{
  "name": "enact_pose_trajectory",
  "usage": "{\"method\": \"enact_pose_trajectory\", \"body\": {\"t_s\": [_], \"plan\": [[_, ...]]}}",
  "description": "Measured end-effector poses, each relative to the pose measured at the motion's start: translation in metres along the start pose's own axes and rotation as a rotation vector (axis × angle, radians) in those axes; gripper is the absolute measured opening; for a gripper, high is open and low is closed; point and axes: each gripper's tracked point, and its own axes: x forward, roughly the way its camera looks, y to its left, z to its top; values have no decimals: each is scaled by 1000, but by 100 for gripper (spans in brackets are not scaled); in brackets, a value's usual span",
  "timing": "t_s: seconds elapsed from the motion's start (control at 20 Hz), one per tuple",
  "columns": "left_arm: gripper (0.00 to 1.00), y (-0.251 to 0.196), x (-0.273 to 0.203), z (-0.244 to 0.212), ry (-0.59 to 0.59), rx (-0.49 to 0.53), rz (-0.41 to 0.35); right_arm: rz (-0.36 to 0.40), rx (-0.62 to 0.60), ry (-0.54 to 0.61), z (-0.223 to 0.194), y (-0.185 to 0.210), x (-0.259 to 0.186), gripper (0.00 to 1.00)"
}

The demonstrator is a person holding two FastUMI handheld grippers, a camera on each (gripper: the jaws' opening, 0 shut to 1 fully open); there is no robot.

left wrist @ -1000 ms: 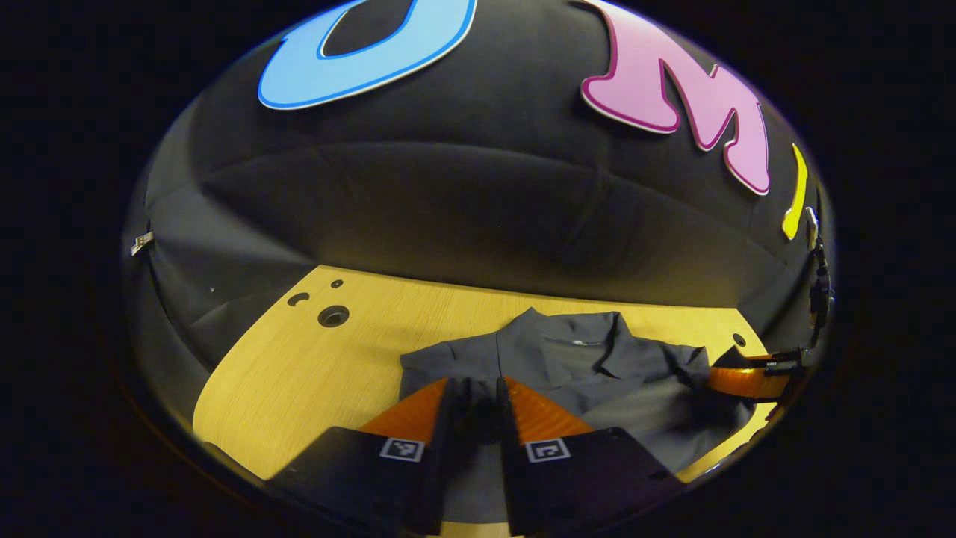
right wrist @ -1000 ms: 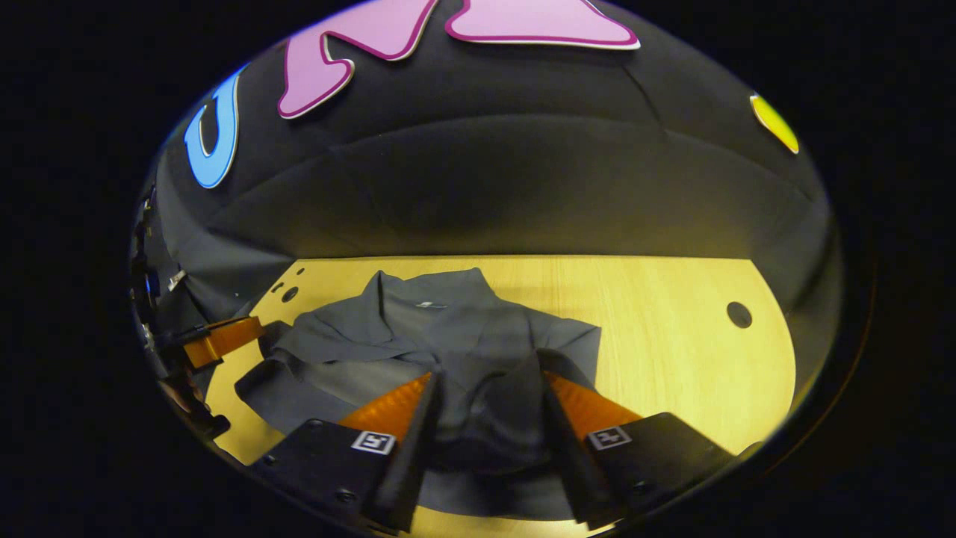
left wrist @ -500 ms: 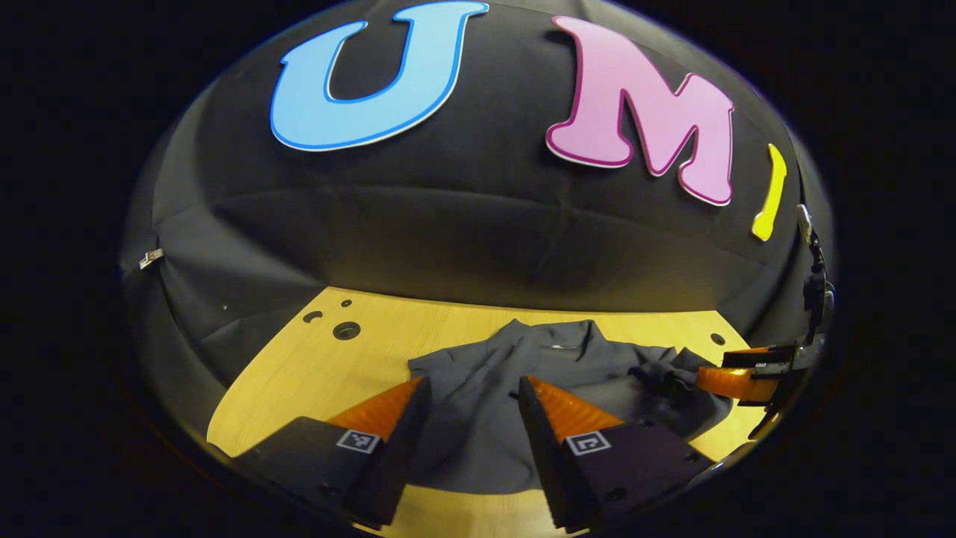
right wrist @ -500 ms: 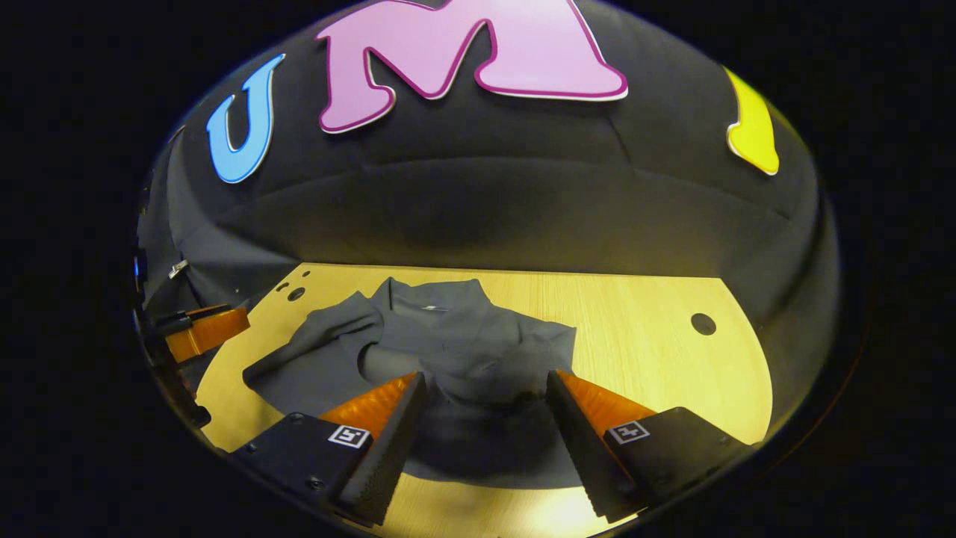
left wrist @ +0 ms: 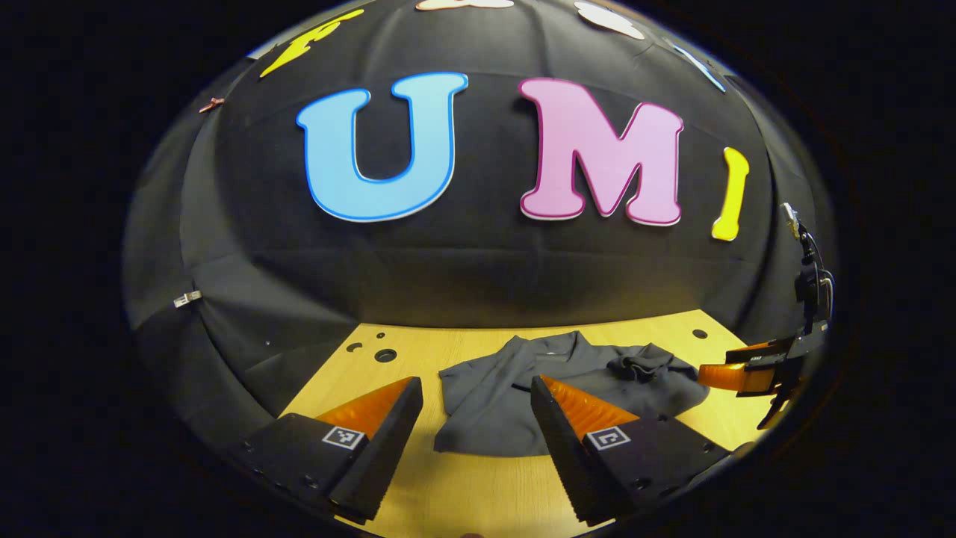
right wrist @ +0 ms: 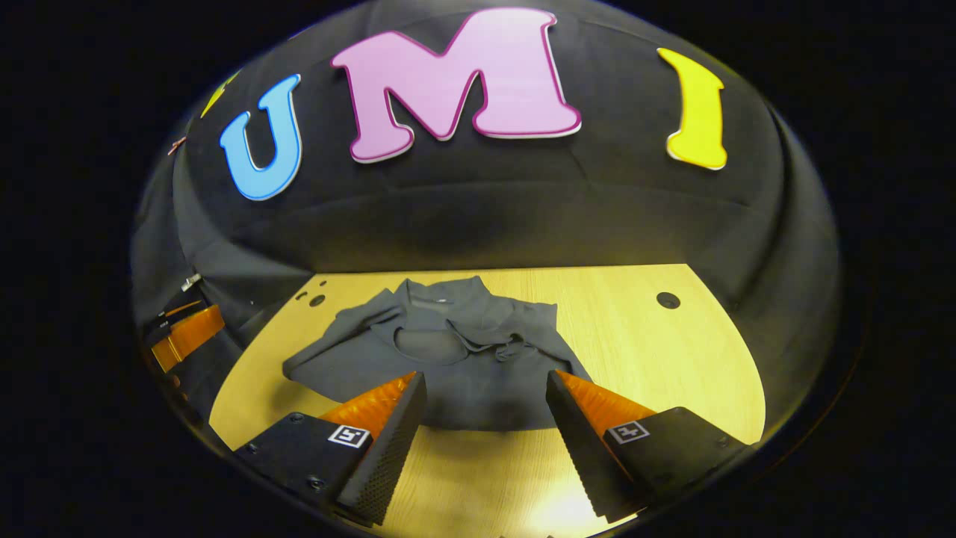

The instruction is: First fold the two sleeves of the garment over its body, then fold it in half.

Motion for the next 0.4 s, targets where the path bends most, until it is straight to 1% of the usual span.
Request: {"method": "enact_pose_trajectory", "body": {"t_s": [0.1, 0.15, 0.2, 0.25, 0.4], "plan": [[93, 3, -33, 5, -28, 13, -13, -17, -5, -48, 5, 1, -33, 99], [97, 6, -48, 4, -41, 29, -16, -12, -7, -64, 3, 6, -49, 99], [98, 9, -61, 3, -50, 44, -8, -14, -9, -75, 1, 8, -63, 99], [97, 12, -75, 3, -59, 49, -5, -17, -10, -80, -4, 9, -78, 99], [97, 7, -123, 3, -107, 36, -32, -34, 4, -86, -22, 14, -123, 99]]}}
